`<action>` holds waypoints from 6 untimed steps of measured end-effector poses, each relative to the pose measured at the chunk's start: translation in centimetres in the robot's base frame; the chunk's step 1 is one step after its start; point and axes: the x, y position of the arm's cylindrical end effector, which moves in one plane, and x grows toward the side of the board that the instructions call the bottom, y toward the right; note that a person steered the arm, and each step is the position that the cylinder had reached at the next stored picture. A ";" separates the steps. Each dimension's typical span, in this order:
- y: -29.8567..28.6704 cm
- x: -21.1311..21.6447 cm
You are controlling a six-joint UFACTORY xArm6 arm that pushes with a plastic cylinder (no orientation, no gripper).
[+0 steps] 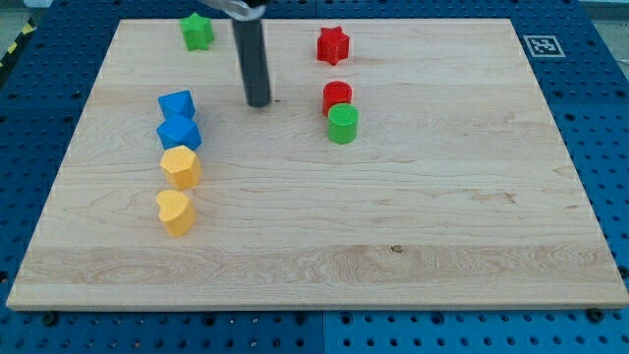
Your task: Move your arm towards the green circle
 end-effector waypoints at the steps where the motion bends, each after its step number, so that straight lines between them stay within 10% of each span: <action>1: 5.0 5.1; 3: 16.8 9.0; 6: 11.8 4.2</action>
